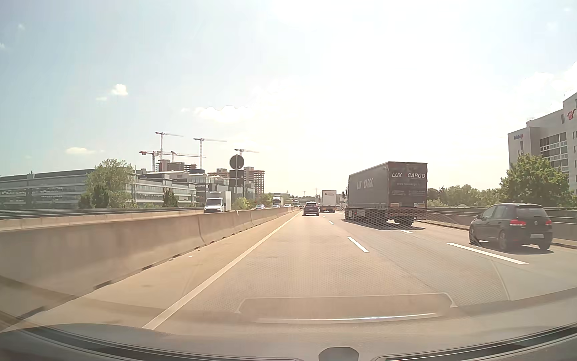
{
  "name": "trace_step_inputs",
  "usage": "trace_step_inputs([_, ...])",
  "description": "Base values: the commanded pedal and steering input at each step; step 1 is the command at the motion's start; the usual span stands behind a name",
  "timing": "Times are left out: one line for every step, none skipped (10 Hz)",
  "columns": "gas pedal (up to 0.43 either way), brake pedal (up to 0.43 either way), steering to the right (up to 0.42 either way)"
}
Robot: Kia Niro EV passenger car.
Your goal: Follow the waypoints while adhering to traffic rules and regulations
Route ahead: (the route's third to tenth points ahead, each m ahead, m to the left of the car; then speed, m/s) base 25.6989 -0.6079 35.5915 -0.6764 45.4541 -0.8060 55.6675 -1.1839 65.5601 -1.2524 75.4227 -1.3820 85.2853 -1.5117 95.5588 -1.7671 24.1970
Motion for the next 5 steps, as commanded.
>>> trace_step_inputs([0.197,0.030,0.001])
trace_step_inputs([0.197,0.030,0.001])
trace_step_inputs([0.197,0.030,0.001])
trace_step_inputs([0.177,0.030,0.001])
trace_step_inputs([0.169,0.030,0.001])
